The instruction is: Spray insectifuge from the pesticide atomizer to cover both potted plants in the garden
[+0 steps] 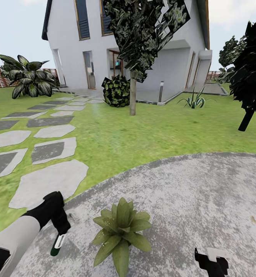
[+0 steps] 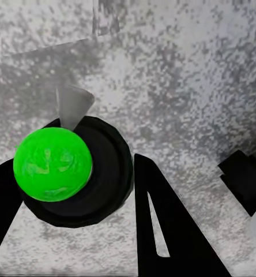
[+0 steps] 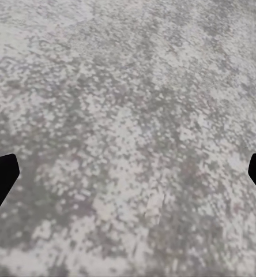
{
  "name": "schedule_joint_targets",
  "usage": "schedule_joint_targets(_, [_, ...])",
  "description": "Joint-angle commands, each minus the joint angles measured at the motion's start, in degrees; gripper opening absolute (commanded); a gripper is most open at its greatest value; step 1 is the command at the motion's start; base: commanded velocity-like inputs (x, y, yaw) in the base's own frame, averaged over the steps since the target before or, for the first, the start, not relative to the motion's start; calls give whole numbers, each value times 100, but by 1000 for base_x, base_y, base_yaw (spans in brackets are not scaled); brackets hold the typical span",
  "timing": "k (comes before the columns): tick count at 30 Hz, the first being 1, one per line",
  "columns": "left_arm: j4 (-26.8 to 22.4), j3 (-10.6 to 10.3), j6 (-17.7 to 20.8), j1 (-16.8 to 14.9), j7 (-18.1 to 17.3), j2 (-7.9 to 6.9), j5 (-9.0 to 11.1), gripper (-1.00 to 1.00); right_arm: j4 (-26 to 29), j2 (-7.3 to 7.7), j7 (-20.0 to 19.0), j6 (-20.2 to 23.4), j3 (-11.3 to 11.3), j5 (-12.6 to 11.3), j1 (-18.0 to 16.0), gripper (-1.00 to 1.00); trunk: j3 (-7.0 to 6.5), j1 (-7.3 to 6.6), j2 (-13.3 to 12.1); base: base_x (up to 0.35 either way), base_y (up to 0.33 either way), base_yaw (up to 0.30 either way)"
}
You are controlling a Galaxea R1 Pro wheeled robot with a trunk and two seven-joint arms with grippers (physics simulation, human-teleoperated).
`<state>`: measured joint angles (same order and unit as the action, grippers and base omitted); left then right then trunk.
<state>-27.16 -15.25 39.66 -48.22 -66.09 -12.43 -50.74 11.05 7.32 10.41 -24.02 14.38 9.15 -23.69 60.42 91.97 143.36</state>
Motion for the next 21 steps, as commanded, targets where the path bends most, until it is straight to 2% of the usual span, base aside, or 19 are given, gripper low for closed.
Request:
schedule_joint_targets(1, [-11,-28,36,4,9,-11,-15,-100,-7,0,22,-15,29,60,-4,100,5,-1,2,0,0,-2])
schedule_joint_targets(6, [45,3,32,23,330,22,0,-100,-7,-2,20,-15,29,60,-4,100,5,-1,2,0,0,0])
schedule_joint_targets(12, [80,17,26,43,396,27,3,-100,-6,-1,8,-15,29,60,-4,100,1,-1,2,53,6,-82])
schedule_joint_targets(18, [77,13,12,321,420,54,40,-100,-7,-2,13,-15,29,60,-4,100,-7,-1,2,43,61,-138])
schedule_joint_targets(21, [50,48,6,360,645,35,60,-100,-6,-2,14,-15,29,60,-4,100,-7,-1,2,2,10,-10])
